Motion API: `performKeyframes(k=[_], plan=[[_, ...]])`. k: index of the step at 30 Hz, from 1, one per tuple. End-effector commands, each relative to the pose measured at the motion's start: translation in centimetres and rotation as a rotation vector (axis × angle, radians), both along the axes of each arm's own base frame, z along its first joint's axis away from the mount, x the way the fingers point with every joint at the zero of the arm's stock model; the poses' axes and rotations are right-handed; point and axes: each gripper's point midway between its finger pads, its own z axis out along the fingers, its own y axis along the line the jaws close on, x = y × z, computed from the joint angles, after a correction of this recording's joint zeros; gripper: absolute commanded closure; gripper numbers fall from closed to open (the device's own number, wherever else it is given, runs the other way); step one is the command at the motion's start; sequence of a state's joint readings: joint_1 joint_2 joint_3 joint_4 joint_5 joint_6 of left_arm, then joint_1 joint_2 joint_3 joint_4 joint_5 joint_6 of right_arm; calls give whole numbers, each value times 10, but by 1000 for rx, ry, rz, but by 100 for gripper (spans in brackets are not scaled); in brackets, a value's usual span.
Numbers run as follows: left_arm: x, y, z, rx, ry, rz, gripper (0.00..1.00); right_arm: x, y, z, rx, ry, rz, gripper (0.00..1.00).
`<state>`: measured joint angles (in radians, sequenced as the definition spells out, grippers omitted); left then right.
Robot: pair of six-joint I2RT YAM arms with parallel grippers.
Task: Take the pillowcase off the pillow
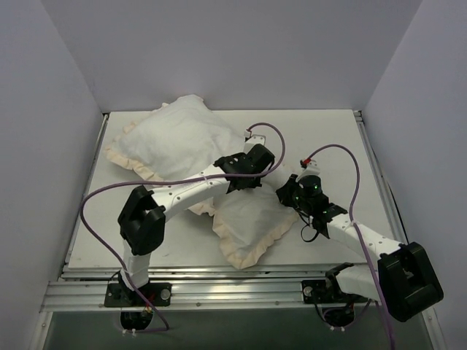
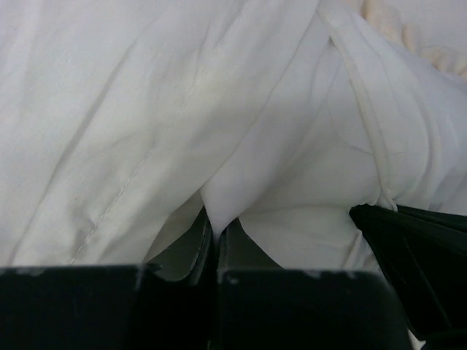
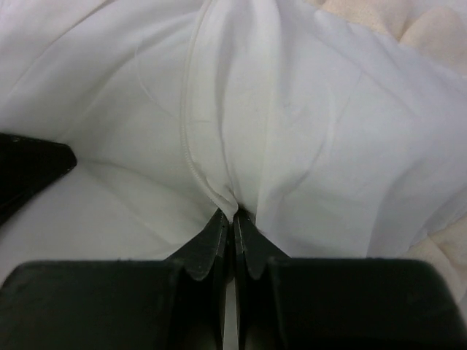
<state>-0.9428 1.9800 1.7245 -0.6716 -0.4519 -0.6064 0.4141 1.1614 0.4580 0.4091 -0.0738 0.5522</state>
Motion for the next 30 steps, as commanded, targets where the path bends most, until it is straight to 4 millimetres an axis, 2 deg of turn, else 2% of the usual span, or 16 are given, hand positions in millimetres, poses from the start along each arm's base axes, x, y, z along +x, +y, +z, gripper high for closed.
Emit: performKeyframes(k=[1,3,4,7,10,13,14,16,17,19,21,22,24,25,30], plan=[[-17,30,-7,24,63,-9,98,4,-8,0,-48,-2,-35,100],[-20,42,-4,11,67,-9,98,6,-13,0,-67,4,-48,100],[-20,45,13,-23,42,-16,98,11,-21,3,-89,-4,-86,100],[-24,66,30,-55,17,-17,98,21,-38,8,-112,-2,-145,100],[-31,84,37,-63,10,-48,98,27,-53,13,-123,5,-188,100],[-40,100,43,-47,15,-66,98,37,-75,22,-116,8,-258,100],[-45,107,38,-29,25,-71,98,43,-85,29,-109,2,-294,100],[-49,116,40,-25,14,-78,98,46,-93,34,-110,5,-317,100],[-54,120,34,-17,30,-86,98,48,-98,37,-114,2,-332,100],[-57,125,37,-32,25,-90,98,54,-108,43,-119,4,-374,100],[-63,129,30,-35,40,-100,98,59,-116,49,-110,7,-404,100],[-64,130,36,-52,21,-109,98,62,-117,49,-110,12,-406,100],[-68,136,32,-63,25,-110,98,65,-120,51,-112,14,-414,100],[-68,136,41,-93,1,-113,98,70,-123,55,-117,10,-416,100],[-75,138,51,-152,-38,-175,98,80,-135,59,-95,21,-439,100]])
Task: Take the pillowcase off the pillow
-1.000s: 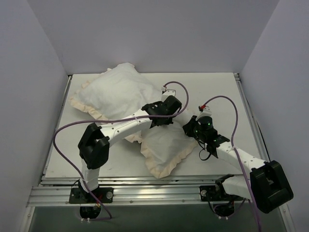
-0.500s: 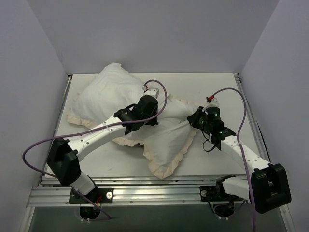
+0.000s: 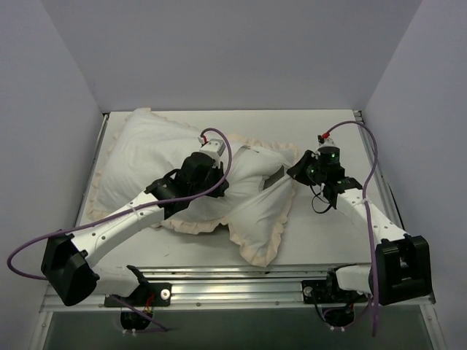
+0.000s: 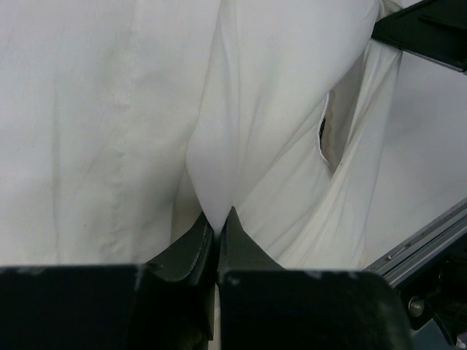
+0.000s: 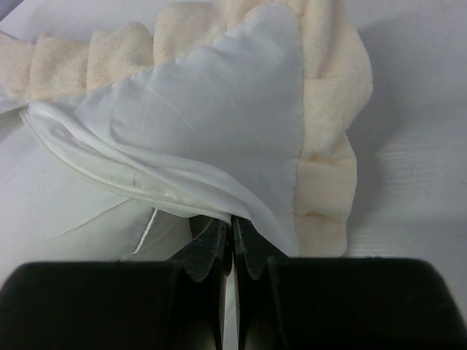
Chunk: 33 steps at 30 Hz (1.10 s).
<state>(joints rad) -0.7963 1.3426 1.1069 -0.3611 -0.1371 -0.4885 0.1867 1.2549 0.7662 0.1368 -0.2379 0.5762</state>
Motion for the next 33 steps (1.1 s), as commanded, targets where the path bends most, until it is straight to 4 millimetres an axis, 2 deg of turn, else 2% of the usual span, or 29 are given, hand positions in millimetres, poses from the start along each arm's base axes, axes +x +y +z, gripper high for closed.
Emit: performKeyframes(k=[1,4,6,7,8,10,15,17,18,19,20,21,22,23,24,27,28,29,30,31,32,33], plan=[[-24,54,-11,167,22,-27,98,37,-101,9,-186,-41,-338,100],[-33,53,-16,174,29,-83,98,48,-92,15,-157,-48,-296,100],[-37,52,-18,169,35,-106,98,60,-86,30,-132,-85,-270,100],[-41,47,-17,149,39,-131,98,64,-83,27,-128,-78,-257,100],[-44,46,-20,138,44,-145,98,69,-80,32,-116,-86,-246,100],[-46,41,-11,93,21,-163,98,73,-71,22,-91,-54,-209,100],[-37,37,21,24,-67,-138,98,61,-47,-14,-87,23,-129,100],[-24,39,29,26,-87,-70,98,52,-33,-19,-85,33,-79,100],[-17,36,40,12,-104,-51,98,48,-28,-19,-91,37,-66,100],[-10,31,37,6,-94,-31,98,41,-16,-13,-102,26,-34,99],[-4,28,38,0,-92,-11,98,39,-16,-10,-119,23,-43,95],[3,27,38,0,-94,16,98,32,-14,-10,-130,38,-40,88],[14,18,37,-10,-84,35,98,29,-10,3,-131,12,-34,83],[18,14,39,-16,-82,45,98,23,-15,5,-153,32,-59,79],[24,9,38,-29,-70,61,98,21,-17,12,-161,20,-74,70],[45,-7,38,-60,-64,93,98,8,-17,38,-176,-10,-97,56],[52,-14,31,-68,-44,103,98,3,-13,49,-161,-36,-93,53],[58,-19,37,-86,-48,112,98,-3,-3,54,-161,-38,-75,50],[62,-22,35,-90,-41,121,98,-5,-2,59,-162,-45,-105,45],[68,-29,26,-86,-21,125,98,-8,3,64,-159,-55,-103,42],[71,-35,26,-98,-20,115,98,-11,7,67,-160,-60,-103,40],[77,-42,32,-119,-32,110,98,-17,21,70,-152,-56,-85,37]])
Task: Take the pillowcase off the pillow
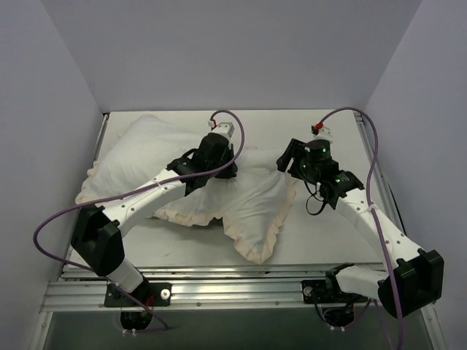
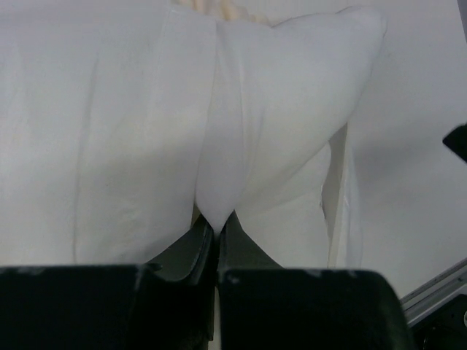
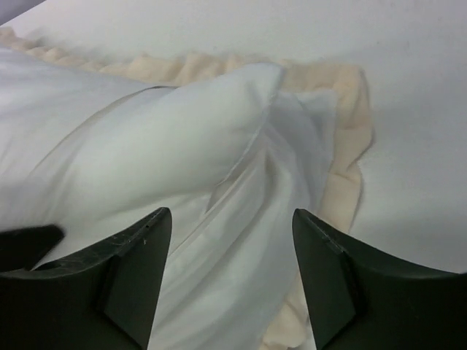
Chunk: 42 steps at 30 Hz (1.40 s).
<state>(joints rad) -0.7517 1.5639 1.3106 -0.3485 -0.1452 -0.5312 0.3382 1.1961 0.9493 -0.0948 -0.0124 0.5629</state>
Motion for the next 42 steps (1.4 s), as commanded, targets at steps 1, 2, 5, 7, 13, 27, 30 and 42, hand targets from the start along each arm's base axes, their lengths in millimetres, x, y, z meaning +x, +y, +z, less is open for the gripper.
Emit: performKeyframes(k=[1,2,5,7,13,27,30,42], plan=[[26,-22,19,-90,-34,33,98,-10,8,19,-31,-20,-65,36],[29,-25,16,-93,-27,32,98,-13,12,18,-31,-14,-63,34],[38,-36,7,-94,-7,29,98,-18,28,18,-34,-7,-55,31],[42,-43,3,-93,4,27,98,-21,41,14,-32,9,-38,30],[49,-45,-2,-87,7,42,98,-31,75,-1,-58,44,12,28],[64,-21,4,-64,-11,109,98,-66,82,-49,-124,165,56,48],[79,-3,21,-83,-47,162,98,-88,68,-64,-130,207,70,69],[121,65,100,-311,-174,412,98,-141,46,-93,-82,259,166,100]])
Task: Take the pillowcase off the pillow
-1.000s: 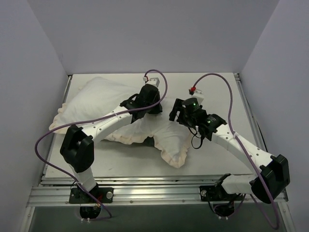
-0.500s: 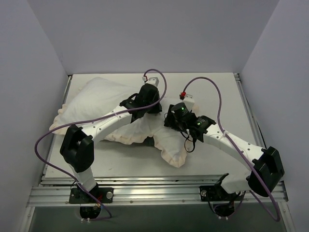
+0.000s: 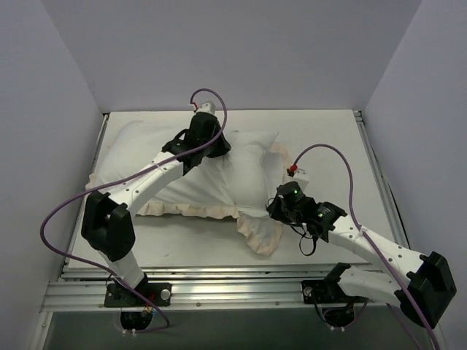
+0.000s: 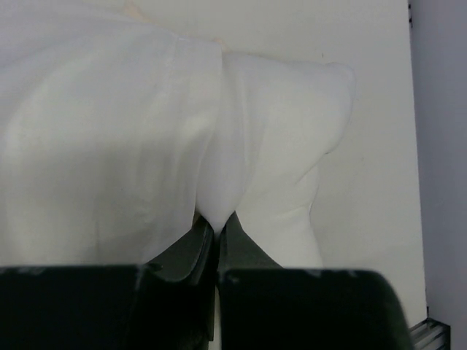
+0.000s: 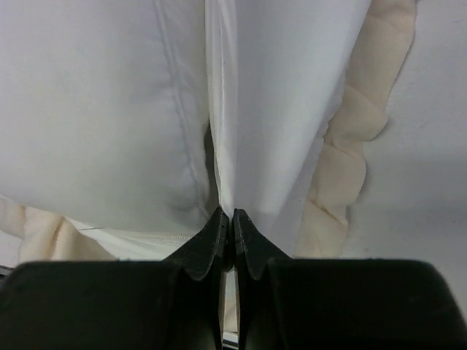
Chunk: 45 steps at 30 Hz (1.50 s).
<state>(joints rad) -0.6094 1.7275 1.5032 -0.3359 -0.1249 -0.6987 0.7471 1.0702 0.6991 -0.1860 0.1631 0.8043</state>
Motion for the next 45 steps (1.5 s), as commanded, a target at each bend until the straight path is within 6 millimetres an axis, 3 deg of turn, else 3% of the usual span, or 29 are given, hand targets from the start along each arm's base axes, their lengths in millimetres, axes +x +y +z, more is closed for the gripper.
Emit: performKeyframes(k=[1,6,9,13,16,17,20,24,25,27,30,31,34,35,37,39,40,41,42,43,45], plan=[[42,52,87,-141,-211,210,98,-30,-19,-16,-60,69,49,100],[34,39,113,-299,-190,140,98,-33,-23,-23,-61,53,64,100],[26,28,126,-365,-183,89,98,-32,-9,-28,0,33,124,100],[8,2,138,-422,-148,-70,98,-21,10,-13,73,-65,191,98],[-17,-26,127,-445,-92,-204,98,-9,18,8,113,-133,190,84],[-26,-37,122,-450,-78,-244,98,-4,17,12,98,-150,183,69],[-50,-49,106,-450,-31,-319,98,6,1,30,33,-196,125,55],[-73,-49,95,-365,-37,-352,95,6,-22,57,-20,-278,107,49],[-72,-45,94,-337,-45,-330,92,3,-27,58,-37,-279,109,45],[-79,-37,94,-285,-62,-328,85,-1,-31,79,-28,-338,137,40],[-84,-27,99,-220,-102,-307,62,-9,-25,100,-4,-384,215,27],[-87,-25,101,-205,-112,-307,46,-10,-22,103,4,-391,241,18],[-93,-4,114,-152,-158,-254,19,-14,0,108,52,-384,347,6],[-97,9,121,-146,-173,-223,15,-12,8,102,53,-358,368,4],[-92,36,111,-96,-168,-99,8,-8,21,101,82,-361,397,1],[-90,73,105,-48,-158,26,6,1,27,85,54,-329,389,0],[-95,87,86,-8,-114,61,6,6,30,82,47,-332,386,0],[-96,106,88,-11,-121,114,6,12,31,69,14,-304,377,0],[-97,120,79,10,-113,161,6,17,34,67,15,-312,375,0],[-101,131,51,43,-69,188,7,19,36,60,3,-299,379,0],[-104,155,33,34,-42,261,12,21,42,44,-14,-268,400,1]])
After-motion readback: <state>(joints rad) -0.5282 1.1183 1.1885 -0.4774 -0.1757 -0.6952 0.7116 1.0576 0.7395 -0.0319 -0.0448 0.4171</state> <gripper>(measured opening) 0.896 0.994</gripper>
